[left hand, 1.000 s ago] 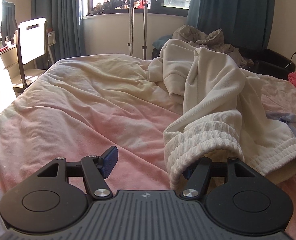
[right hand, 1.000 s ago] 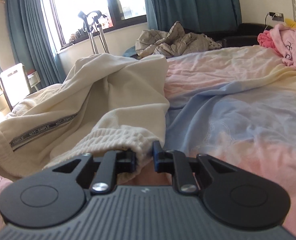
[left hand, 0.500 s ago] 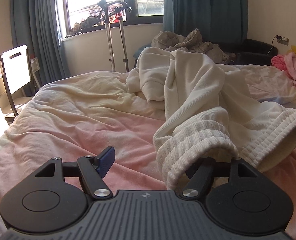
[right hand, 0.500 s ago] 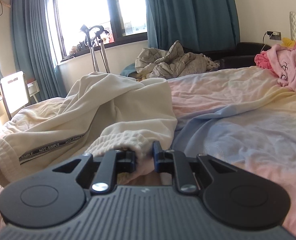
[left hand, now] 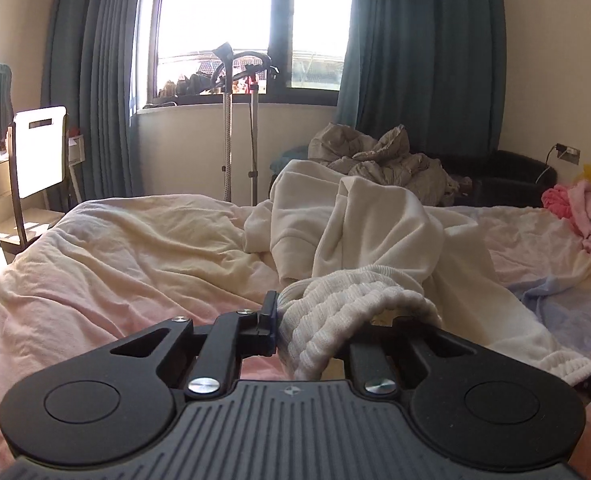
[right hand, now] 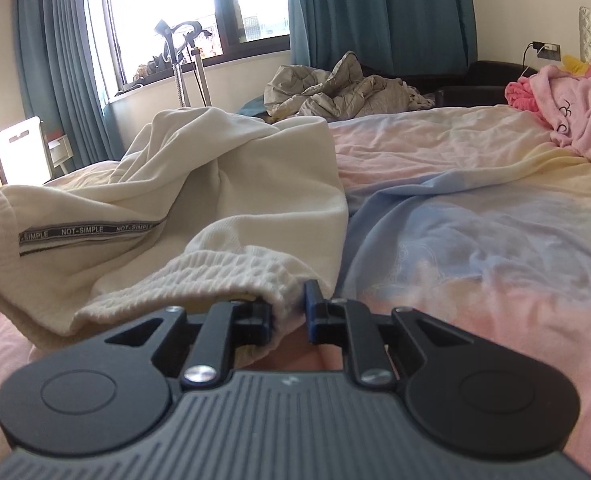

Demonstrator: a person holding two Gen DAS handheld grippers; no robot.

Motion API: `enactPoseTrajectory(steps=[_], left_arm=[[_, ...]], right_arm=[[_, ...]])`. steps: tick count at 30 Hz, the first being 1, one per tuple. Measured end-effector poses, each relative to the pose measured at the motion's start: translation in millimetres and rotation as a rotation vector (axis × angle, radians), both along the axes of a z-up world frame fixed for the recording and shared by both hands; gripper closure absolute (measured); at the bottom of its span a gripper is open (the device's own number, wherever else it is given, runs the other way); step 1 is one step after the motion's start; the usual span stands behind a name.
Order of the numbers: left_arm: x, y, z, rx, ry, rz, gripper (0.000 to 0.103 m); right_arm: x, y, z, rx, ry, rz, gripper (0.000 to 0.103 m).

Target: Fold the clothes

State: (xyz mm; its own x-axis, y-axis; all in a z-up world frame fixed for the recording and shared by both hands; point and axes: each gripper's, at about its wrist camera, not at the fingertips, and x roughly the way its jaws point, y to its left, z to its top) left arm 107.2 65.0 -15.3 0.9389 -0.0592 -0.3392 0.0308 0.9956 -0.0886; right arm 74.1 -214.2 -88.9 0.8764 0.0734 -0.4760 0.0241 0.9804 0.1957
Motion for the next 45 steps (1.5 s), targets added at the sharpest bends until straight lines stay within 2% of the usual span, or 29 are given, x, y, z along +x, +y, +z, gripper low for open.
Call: enactPoseTrajectory(steps=[4,8,10,14,18,20,23,27,30,33,34,36,37,38,39,40,42,43,44,45], left_arm=[[1.6,42.5,51.1,-0.188,-0.082,0.047,0.089],[9.9,102.6,102.0,-0.309,-0.127,0.096,0.091],[16.0,135.1,123.6,-0.332,-0.14,0.129,0.091],[29.1,197.2,145.2,-0.3,-0.158,0.221,0.091],[50.8,257.0,129.2,-0.237,-0.121,0.327,0.091],[66.3,287.1,104.3,-0.197,-0.071,0.382,0.091],[86.6,327.1,61.4,-0.209,0.026,0.452,0.091],[95.8,364.6,13.8,-0.277,0.108,0.475,0.091],[94.3,375.7,-1.7,-0.292,0.13,0.455,0.089],[87.0,377.1,-4.1,-0.293,0.131,0.435,0.087],[83.1,376.1,-1.9,-0.295,0.135,0.435,0.083],[74.0,372.2,4.2,-0.3,0.146,0.455,0.067],[68.8,368.7,8.4,-0.29,0.163,0.465,0.052],[63.1,364.8,13.3,-0.271,0.176,0.469,0.044],[57.5,361.1,17.1,-0.251,0.177,0.467,0.042],[49.3,356.4,22.0,-0.229,0.171,0.465,0.033],[29.3,341.9,33.8,-0.153,0.15,0.527,0.027],[19.5,335.4,38.5,-0.124,0.138,0.543,0.021],[9.4,329.0,43.2,-0.098,0.125,0.55,0.018],[0.5,322.4,47.6,-0.081,0.111,0.55,0.018]], right_arm=[[-30.4,17.7,24.5,0.025,-0.076,0.094,0.086],[-61.7,60.9,50.4,0.08,-0.178,0.206,0.086],[-73.7,92.0,59.7,0.122,-0.221,0.277,0.086],[-86.2,172.3,75.6,0.165,-0.29,0.476,0.085],[-71.4,248.0,76.4,0.172,-0.288,0.637,0.085],[-55.3,285.2,67.0,0.161,-0.256,0.701,0.085],[-33.3,327.0,47.5,0.139,-0.196,0.766,0.085],[-14.4,356.3,20.1,0.127,-0.124,0.816,0.084],[-8.4,361.1,14.3,0.127,-0.111,0.831,0.081],[-3.0,365.4,9.7,0.127,-0.099,0.848,0.077],[-3.1,364.4,13.3,0.126,-0.099,0.858,0.074],[-5.4,362.7,20.9,0.12,-0.1,0.888,0.058],[-8.4,362.2,23.1,0.106,-0.107,0.902,0.054],[-12.3,361.3,25.7,0.09,-0.114,0.914,0.047],[-19.1,359.2,29.8,0.075,-0.122,0.915,0.039],[-24.2,356.3,34.7,0.072,-0.131,0.915,0.036],[-34.1,350.1,45.1,0.066,-0.149,0.915,0.029],[-37.9,345.1,52.1,0.067,-0.158,0.917,0.027],[-41.3,339.5,59.6,0.061,-0.166,0.919,0.02],[-44.4,332.3,67.9,0.053,-0.177,0.914,0.018]])
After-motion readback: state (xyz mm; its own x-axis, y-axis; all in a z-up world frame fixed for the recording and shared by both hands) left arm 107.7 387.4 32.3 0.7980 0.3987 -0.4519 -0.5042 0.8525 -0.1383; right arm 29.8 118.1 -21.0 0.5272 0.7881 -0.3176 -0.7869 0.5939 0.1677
